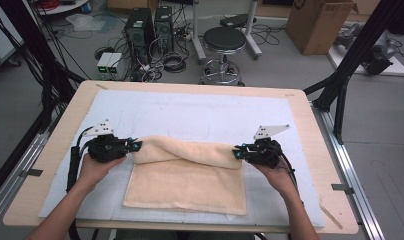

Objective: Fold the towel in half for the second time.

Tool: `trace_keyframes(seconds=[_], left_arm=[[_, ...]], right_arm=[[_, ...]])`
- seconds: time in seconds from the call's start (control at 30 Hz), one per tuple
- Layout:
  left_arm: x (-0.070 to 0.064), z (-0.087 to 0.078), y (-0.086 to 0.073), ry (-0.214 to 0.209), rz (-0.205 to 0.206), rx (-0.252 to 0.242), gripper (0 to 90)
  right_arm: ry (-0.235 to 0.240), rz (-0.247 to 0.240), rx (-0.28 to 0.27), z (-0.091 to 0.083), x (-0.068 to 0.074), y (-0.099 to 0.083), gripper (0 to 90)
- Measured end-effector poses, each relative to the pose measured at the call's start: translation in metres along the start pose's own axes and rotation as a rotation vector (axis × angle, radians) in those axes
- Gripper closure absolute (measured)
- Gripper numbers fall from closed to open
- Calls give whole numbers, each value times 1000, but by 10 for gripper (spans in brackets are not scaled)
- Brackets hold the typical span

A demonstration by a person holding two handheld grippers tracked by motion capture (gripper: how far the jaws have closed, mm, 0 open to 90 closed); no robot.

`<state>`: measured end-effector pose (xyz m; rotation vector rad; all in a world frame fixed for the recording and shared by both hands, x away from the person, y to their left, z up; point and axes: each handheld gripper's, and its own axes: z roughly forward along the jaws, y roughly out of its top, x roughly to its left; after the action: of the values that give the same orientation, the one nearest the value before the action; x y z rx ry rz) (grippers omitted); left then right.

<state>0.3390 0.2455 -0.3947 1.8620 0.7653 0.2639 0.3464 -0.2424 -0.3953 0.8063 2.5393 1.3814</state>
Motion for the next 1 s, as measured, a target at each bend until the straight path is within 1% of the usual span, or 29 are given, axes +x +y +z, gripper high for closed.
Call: trace_keyframes(seconds=[0.1, 0.13, 0.2, 0.23, 0.33, 0.37, 0.4, 0.47, 0.53, 0.57, 0.6, 0.63, 0.67, 0.73, 0.77, 0.8, 0.83, 0.9, 1.0], left_arm=[[-1, -4, 5, 7, 6, -15, 812], [-1, -6, 8, 5, 16, -11, 813], [-2, -8, 13, 5, 23, -22, 813], [-3, -10, 16, 7, 29, -23, 813], [-6, -16, 21, 2, 46, -34, 813], [-8, -18, 22, -4, 54, -29, 812], [-10, -20, 22, -5, 69, -19, 812], [-15, -24, 20, -23, 85, 0, 811], [-23, -27, 14, -32, 117, 5, 809], [-28, -28, 10, -41, 126, 18, 809], [-32, -28, 4, -43, 135, 33, 809], [-36, -28, -2, -39, 155, 49, 808], [-39, -28, -9, -39, 161, 54, 808], [-45, -29, -21, -53, 161, 55, 808], [-47, -30, -26, -56, 164, 59, 808], [-50, -30, -30, -55, 173, 68, 807], [-52, -31, -34, -52, 180, 67, 806], [-55, -32, -41, -60, 180, 67, 804], [-57, -34, -48, -48, 185, 79, 796]], right_arm=[[14, -11, -37, -13, 5, 7, 822], [16, -11, -48, -17, 6, 10, 824], [13, -24, -71, -26, 10, 16, 826], [16, -22, -75, -29, 11, 18, 826], [22, -41, -96, -39, 19, 25, 827], [28, -41, -97, -41, 21, 26, 827], [28, -51, -98, -43, 24, 25, 827], [36, -58, -81, -46, 31, 23, 827], [43, -63, -76, -47, 39, 17, 827], [49, -68, -69, -46, 42, 12, 826], [52, -67, -59, -46, 45, 8, 826], [57, -66, -53, -45, 48, 3, 827], [63, -63, -52, -44, 50, -2, 826], [69, -59, -31, -42, 54, -12, 826], [75, -58, -31, -41, 55, -16, 826], [81, -58, -28, -40, 57, -21, 826], [90, -50, -21, -40, 59, -24, 826], [93, -56, -19, -39, 61, -31, 826], [101, -54, -5, -38, 64, -37, 826]])
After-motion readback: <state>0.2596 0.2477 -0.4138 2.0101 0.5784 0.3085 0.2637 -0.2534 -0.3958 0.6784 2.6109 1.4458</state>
